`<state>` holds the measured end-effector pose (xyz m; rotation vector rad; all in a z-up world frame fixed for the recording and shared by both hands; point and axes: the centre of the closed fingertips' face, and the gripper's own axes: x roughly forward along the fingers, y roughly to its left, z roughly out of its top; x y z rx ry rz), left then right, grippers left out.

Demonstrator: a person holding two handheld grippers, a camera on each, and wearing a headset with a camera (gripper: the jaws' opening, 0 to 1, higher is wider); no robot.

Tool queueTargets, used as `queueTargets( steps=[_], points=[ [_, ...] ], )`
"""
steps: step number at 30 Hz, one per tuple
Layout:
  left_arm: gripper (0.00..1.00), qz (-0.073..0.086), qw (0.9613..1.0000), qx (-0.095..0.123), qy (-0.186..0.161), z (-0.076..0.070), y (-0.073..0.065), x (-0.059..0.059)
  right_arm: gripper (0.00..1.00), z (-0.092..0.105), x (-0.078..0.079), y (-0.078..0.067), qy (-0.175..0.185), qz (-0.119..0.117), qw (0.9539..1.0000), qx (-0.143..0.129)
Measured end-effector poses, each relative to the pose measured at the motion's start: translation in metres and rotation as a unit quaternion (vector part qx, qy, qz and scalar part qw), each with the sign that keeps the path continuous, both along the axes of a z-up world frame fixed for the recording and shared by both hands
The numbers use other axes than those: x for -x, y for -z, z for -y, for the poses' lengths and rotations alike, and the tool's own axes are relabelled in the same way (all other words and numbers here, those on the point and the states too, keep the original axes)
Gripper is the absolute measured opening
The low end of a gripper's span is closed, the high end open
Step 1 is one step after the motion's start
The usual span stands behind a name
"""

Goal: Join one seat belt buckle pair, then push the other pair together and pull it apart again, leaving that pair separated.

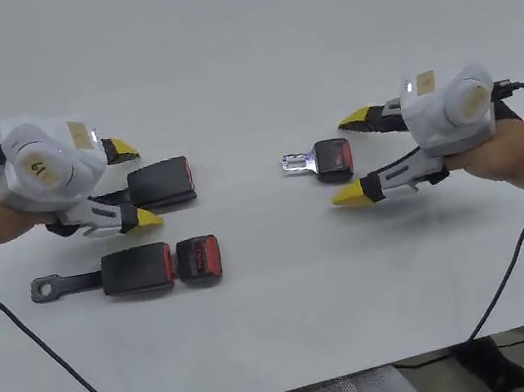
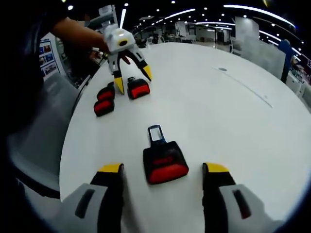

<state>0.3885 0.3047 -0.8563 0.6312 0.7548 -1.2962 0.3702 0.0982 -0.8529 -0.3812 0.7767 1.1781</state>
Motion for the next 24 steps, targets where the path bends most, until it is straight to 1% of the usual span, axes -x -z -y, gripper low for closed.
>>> queueTargets(
  steps=[1,2,3,4,5,6,7,8,10,11,12,13,14,16,17,18,19,20,24],
  points=[
    [0.52,-0.002,1.0000,-0.003,-0.001,-0.0009,0.0024,0.0006,0.64,0.0005,0.0001,0.0007,-0.004,-0.001,1.0000,0.003],
    [0.53,-0.002,0.9999,0.012,-0.001,0.0023,-0.0009,0.0002,0.62,0.0002,-0.0009,0.0008,-0.009,0.002,0.9999,0.004],
    [0.52,-0.002,1.0000,0.004,-0.002,-0.0008,-0.0006,-0.0003,0.61,-0.0002,-0.0009,0.0010,-0.012,0.000,0.9999,0.004],
    [0.51,-0.001,1.0000,0.004,-0.002,-0.0008,-0.0008,-0.0006,0.59,-0.0015,0.0006,0.0005,-0.018,-0.003,0.9998,0.001],
    [0.51,-0.002,1.0000,0.003,-0.001,-0.0007,-0.0009,-0.0005,0.55,-0.0008,0.0019,0.0008,-0.021,-0.006,0.9998,0.003],
    [0.51,-0.001,1.0000,0.001,0.002,-0.0007,-0.0010,-0.0003,0.52,0.0002,0.0022,0.0014,-0.026,-0.004,0.9996,0.008],
    [0.49,-0.002,1.0000,0.000,0.007,-0.0005,-0.0012,0.0011,0.52,0.0001,0.0012,0.0017,-0.035,0.003,0.9993,0.010],
    [0.48,-0.002,0.9999,-0.001,0.012,-0.0002,-0.0014,0.0021,0.52,-0.0001,0.0010,0.0021,-0.033,0.001,0.9994,0.008],
    [0.46,-0.002,0.9999,-0.002,0.015,-0.0001,-0.0015,0.0037,0.52,-0.0052,-0.0005,-0.0006,-0.002,-0.025,0.9996,-0.016],
    [0.45,-0.001,0.9999,-0.004,0.017,-0.0001,-0.0015,0.0045,0.51,-0.0049,0.0000,-0.0001,-0.018,-0.019,0.9995,-0.016],
    [0.44,-0.002,0.9998,-0.004,0.018,0.0000,-0.0016,0.0051,0.50,-0.0054,0.0000,0.0005,-0.035,-0.005,0.9993,-0.012],
    [0.44,-0.002,0.9998,-0.004,0.021,0.0001,-0.0015,0.0056,0.47,-0.0022,-0.0036,0.0024,-0.045,0.016,0.9989,0.004],
    [0.43,-0.002,0.9997,-0.005,0.024,0.0002,-0.0014,0.0060,0.43,-0.0016,-0.0045,0.0031,-0.047,0.023,0.9986,0.010],
    [0.43,-0.001,0.9995,-0.007,0.031,0.0001,-0.0013,0.0056,0.36,-0.0009,-0.0051,0.0032,-0.043,0.016,0.9989,0.009],
    [0.42,-0.001,0.9994,-0.007,0.034,0.0003,-0.0013,0.0056,0.36,-0.0012,-0.0050,0.0031,-0.048,0.018,0.9986,0.008],
    [0.39,-0.002,0.9993,-0.008,0.037,0.0002,-0.0015,0.0060,0.36,-0.0016,-0.0047,0.0032,-0.056,0.022,0.9982,0.010],
    [0.36,-0.001,0.9989,-0.010,0.045,0.0004,-0.0016,0.0065,0.36,-0.0021,-0.0068,0.0029,-0.055,0.019,0.9983,0.009],
    [0.34,-0.001,0.9990,-0.011,0.043,0.0003,-0.0017,0.0051,0.36,-0.0022,-0.0051,0.0030,-0.056,0.020,0.9982,0.009],
    [0.33,0.000,0.9989,-0.008,0.047,0.0001,-0.0018,0.0054,0.36,-0.0028,-0.0051,0.0029,-0.066,0.020,0.9976,0.008]
  ],
)
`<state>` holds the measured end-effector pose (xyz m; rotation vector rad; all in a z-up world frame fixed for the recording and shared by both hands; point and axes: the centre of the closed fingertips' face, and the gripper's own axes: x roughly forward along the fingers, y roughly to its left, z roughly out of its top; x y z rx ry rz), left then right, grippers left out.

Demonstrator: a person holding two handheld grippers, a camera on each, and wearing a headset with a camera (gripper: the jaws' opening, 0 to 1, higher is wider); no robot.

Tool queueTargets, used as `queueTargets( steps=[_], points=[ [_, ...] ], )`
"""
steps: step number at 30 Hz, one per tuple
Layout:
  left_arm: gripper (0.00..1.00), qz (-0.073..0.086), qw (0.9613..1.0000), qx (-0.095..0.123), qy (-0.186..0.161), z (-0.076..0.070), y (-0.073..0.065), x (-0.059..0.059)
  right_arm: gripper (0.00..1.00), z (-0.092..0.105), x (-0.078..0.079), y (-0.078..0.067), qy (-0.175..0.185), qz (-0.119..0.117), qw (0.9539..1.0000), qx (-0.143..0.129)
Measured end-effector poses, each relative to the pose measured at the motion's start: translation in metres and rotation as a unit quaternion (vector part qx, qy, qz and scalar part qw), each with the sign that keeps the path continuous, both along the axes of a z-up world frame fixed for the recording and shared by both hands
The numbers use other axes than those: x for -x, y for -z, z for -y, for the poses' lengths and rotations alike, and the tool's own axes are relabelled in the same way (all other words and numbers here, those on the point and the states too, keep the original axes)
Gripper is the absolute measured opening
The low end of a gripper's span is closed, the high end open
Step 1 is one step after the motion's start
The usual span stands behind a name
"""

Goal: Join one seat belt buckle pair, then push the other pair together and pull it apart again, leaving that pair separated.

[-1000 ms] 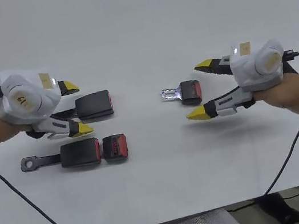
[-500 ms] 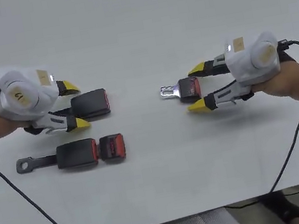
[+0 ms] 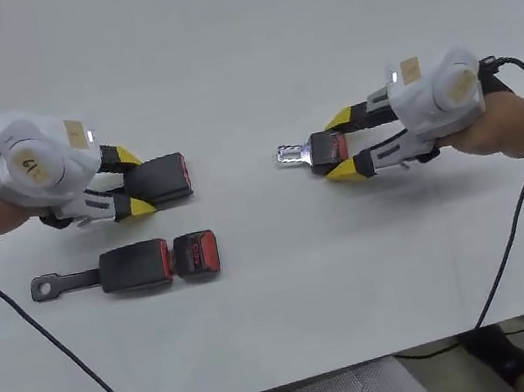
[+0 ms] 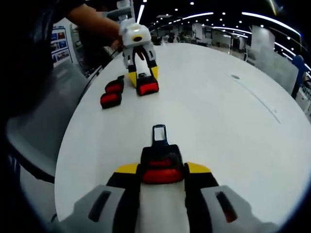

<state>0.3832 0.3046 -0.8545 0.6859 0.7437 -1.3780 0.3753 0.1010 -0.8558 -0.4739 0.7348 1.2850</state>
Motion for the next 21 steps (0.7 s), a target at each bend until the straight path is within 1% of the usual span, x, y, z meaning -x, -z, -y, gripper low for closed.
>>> queueTargets(
  steps=[4,8,12,15,21],
  points=[
    [0.33,0.002,0.9999,-0.008,0.012,0.000,0.000,0.001,0.35,-0.001,0.001,0.000,-0.006,-0.003,1.0000,-0.003],
    [0.33,0.001,0.9998,-0.011,0.014,0.000,0.000,0.001,0.35,-0.005,0.000,-0.001,-0.008,-0.007,0.9999,-0.004],
    [0.33,0.000,0.9997,-0.017,0.015,0.000,0.000,0.001,0.35,-0.016,-0.002,-0.001,-0.014,-0.007,0.9999,-0.005],
    [0.33,-0.001,0.9997,-0.017,0.016,0.000,0.001,0.001,0.35,-0.021,-0.004,0.001,-0.015,-0.010,0.9998,-0.006],
    [0.33,-0.001,0.9995,-0.024,0.020,0.000,0.001,0.001,0.35,-0.039,-0.005,0.002,-0.022,-0.011,0.9995,-0.018]
  ],
)
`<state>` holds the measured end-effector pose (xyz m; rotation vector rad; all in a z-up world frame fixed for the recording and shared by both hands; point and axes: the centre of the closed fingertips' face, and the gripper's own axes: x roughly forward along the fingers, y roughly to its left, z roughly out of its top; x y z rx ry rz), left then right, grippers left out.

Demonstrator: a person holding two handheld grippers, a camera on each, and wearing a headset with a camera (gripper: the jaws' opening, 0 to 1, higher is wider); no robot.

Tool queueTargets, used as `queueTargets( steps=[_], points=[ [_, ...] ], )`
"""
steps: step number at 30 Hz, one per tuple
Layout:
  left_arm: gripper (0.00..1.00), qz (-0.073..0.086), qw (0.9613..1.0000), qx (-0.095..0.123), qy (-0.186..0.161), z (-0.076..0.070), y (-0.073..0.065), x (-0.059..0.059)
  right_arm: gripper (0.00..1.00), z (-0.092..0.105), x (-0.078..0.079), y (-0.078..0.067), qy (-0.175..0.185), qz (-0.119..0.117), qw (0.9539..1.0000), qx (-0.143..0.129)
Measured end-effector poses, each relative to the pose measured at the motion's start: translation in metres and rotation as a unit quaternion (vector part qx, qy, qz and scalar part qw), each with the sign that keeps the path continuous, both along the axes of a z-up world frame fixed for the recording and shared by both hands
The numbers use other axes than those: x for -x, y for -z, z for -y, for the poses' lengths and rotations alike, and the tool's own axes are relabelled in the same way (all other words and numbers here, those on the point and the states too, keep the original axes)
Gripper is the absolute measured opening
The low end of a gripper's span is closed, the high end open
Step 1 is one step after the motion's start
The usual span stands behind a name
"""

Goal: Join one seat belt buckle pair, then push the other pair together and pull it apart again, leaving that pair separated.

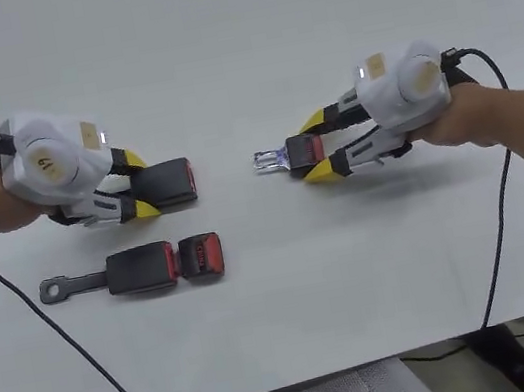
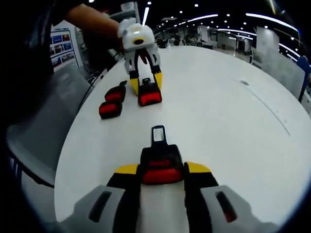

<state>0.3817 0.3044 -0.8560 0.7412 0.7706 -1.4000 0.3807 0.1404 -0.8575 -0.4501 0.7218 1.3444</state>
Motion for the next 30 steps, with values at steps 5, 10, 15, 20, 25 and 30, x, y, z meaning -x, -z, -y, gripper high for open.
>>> queueTargets(
  steps=[5,10,15,20,25,30],
  points=[
    [0.33,-0.001,1.0000,0.000,0.001,0.000,0.000,0.000,0.35,-0.015,0.000,0.000,-0.007,-0.003,0.9999,-0.009],
    [0.33,-0.001,1.0000,-0.006,0.004,0.000,0.000,0.000,0.35,-0.027,-0.001,-0.001,-0.013,-0.008,0.9998,-0.016],
    [0.33,-0.001,0.9999,-0.010,0.008,0.000,0.000,0.000,0.35,-0.040,-0.002,-0.003,-0.021,-0.005,0.9995,-0.022],
    [0.33,0.000,0.9998,-0.015,0.014,0.001,0.000,0.000,0.35,-0.056,-0.003,-0.004,-0.028,-0.008,0.9990,-0.034],
    [0.33,-0.001,0.9998,-0.016,0.015,0.002,0.000,0.000,0.35,-0.068,-0.004,-0.004,-0.029,-0.013,0.9986,-0.042],
    [0.33,0.000,0.9997,-0.018,0.015,0.002,0.000,0.000,0.35,-0.081,-0.005,-0.005,-0.032,-0.007,0.9982,-0.050]
  ],
)
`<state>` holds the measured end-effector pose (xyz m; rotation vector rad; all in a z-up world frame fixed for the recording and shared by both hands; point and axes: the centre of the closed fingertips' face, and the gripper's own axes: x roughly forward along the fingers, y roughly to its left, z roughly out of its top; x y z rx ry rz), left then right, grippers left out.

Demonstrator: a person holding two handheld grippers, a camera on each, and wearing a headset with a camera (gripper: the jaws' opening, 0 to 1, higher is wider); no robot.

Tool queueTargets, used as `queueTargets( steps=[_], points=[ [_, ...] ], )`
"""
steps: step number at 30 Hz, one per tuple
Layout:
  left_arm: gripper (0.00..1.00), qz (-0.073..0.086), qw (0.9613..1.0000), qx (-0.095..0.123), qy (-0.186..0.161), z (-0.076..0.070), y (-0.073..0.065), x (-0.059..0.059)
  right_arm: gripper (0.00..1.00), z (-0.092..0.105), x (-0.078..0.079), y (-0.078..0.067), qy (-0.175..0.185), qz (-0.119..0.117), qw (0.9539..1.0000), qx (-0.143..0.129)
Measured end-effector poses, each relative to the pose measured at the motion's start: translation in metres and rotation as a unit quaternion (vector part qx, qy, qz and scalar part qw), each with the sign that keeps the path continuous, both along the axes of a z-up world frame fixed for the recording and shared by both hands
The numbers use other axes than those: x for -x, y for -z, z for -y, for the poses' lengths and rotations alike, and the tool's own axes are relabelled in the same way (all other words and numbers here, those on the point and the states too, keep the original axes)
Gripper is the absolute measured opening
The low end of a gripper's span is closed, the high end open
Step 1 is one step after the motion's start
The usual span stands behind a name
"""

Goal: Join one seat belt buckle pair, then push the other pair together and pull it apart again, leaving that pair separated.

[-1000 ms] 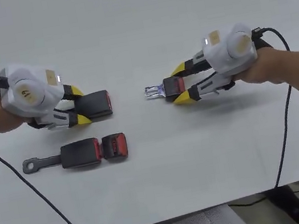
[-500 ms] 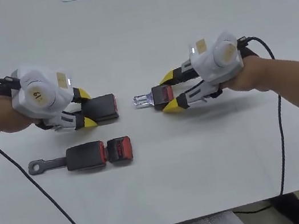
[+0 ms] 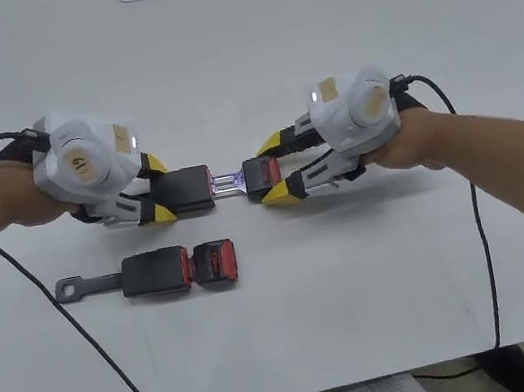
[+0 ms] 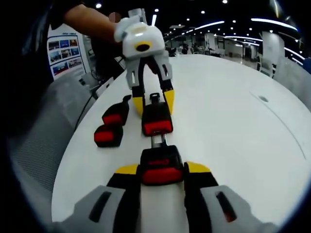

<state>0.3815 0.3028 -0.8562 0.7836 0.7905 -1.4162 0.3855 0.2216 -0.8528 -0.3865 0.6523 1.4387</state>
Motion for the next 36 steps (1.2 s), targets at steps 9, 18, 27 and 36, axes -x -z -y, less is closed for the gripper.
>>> queueTargets(
  steps=[9,18,27,36],
  points=[
    [0.33,0.002,1.0000,-0.002,0.007,0.000,0.000,0.000,0.35,-0.010,0.004,0.000,-0.001,0.000,1.0000,-0.002],
    [0.32,0.005,0.9998,-0.013,0.014,0.002,0.002,0.000,0.34,-0.015,0.004,0.001,-0.006,0.006,0.9999,0.015],
    [0.32,0.006,0.9996,-0.016,0.022,0.002,0.002,0.000,0.34,-0.023,0.005,0.003,-0.006,0.015,0.9994,0.030],
    [0.32,0.006,0.9994,-0.023,0.026,0.002,0.002,0.000,0.34,-0.022,0.002,0.005,-0.002,0.019,0.9990,0.042]
  ],
)
